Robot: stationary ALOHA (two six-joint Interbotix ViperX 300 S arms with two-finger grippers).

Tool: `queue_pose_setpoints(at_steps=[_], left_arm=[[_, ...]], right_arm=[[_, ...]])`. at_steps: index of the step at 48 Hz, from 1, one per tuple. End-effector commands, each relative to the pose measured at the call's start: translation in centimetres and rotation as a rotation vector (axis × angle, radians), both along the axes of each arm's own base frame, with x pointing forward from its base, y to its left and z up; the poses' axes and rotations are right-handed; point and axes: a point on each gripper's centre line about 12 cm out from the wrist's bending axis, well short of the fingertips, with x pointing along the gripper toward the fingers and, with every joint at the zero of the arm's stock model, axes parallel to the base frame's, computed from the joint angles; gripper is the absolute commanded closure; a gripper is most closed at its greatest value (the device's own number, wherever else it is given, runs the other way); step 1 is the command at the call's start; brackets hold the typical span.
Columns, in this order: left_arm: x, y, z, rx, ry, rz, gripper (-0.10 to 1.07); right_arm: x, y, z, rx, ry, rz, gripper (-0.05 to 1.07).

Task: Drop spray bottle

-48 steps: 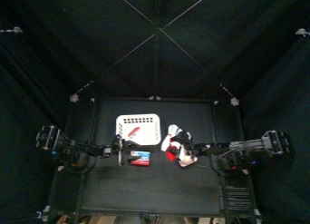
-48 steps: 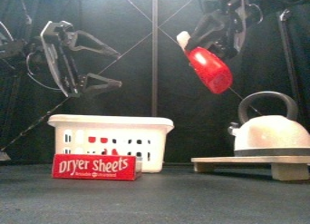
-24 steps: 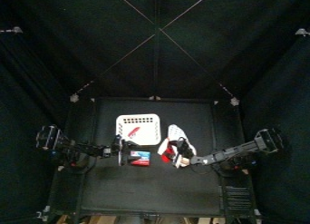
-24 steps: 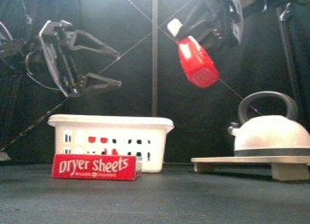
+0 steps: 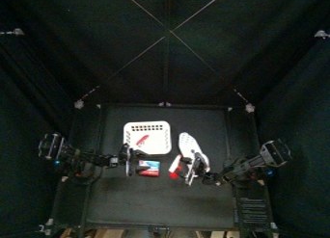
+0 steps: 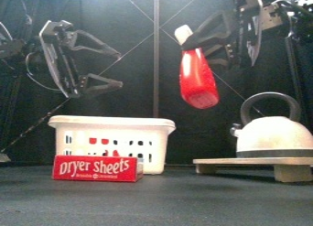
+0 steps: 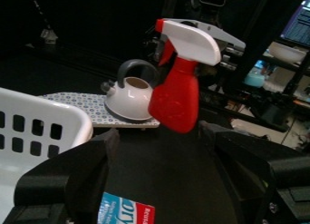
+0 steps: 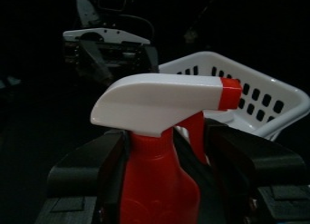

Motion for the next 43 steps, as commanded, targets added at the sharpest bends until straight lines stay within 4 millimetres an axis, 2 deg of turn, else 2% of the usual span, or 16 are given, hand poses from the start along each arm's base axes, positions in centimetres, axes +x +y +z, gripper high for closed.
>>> queue_pose_setpoints(at_steps=[1,13,19,24,37,43], left_arm=[[0.2,0.0,0.4,0.003,-0.020,0.002,-0.06],[0.0,0.0,0.2,0.003,-0.011,0.001,-0.06],[-0.1,0.0,0.1,0.003,-0.009,-0.001,-0.06],[-0.1,0.0,0.1,0.003,-0.009,0.001,-0.06],[-0.1,0.0,0.0,0.001,-0.006,0.000,-0.06],[-0.1,0.0,0.1,0.001,-0.004,0.000,-0.06]], right_arm=[[1.2,0.5,-0.3,-0.052,-0.052,-0.039,0.68],[4.8,1.8,-4.5,-0.070,0.005,-0.140,0.56],[5.6,2.4,-6.3,-0.062,0.030,-0.197,0.52],[5.8,2.9,-7.4,-0.058,0.052,-0.218,0.52],[5.0,3.4,-8.8,-0.024,0.105,-0.264,0.50],[4.8,3.4,-9.1,-0.021,0.115,-0.273,0.45]])
